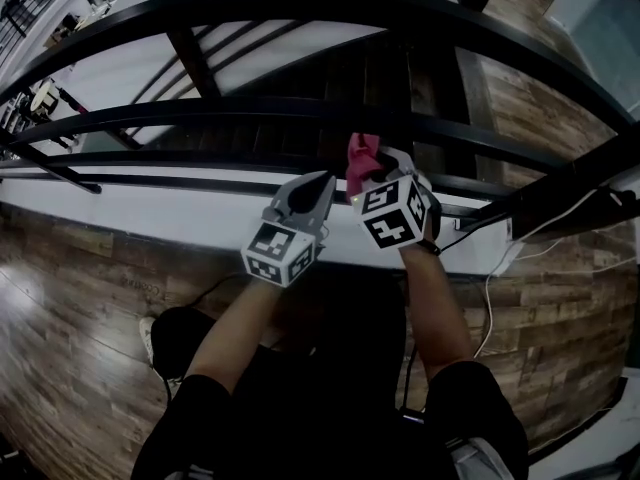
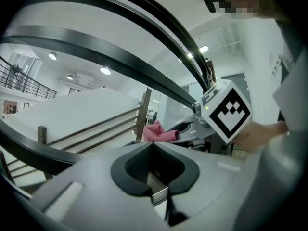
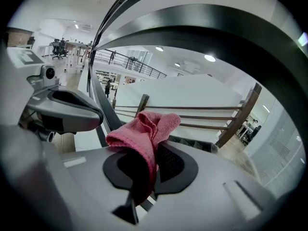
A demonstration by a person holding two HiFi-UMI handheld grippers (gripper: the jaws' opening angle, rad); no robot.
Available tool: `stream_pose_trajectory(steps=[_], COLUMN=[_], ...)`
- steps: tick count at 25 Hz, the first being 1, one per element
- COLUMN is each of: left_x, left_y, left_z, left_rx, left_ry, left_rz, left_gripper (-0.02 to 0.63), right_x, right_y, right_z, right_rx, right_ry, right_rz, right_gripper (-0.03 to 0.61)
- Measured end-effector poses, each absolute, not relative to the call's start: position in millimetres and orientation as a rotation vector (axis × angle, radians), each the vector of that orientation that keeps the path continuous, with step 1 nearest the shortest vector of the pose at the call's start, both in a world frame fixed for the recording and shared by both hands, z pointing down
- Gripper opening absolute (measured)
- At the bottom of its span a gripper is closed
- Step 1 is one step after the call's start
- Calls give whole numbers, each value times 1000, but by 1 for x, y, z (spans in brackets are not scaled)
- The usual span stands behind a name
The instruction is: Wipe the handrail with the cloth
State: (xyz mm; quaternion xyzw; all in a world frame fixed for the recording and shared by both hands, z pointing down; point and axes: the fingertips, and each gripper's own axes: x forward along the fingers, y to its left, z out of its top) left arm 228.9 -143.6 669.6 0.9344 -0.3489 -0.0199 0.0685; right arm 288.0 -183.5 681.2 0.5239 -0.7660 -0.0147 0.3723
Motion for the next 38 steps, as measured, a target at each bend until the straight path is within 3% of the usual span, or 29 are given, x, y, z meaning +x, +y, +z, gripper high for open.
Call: stream_pose_trajectory(steps=[25,38], left_x=[383,424], left_y=[-96,-79], left_z=[650,658], left_rx=[3029,3033], left_ry=[-657,-525], left_rz=[60,113], left_gripper=[0,0], right_x=[454,509], right_y=[-149,-136], right_z=[672,671], right_rx=[1637,1761], right_ry=[-1770,-1684], right_rz=[84,130], right_gripper=[51,51])
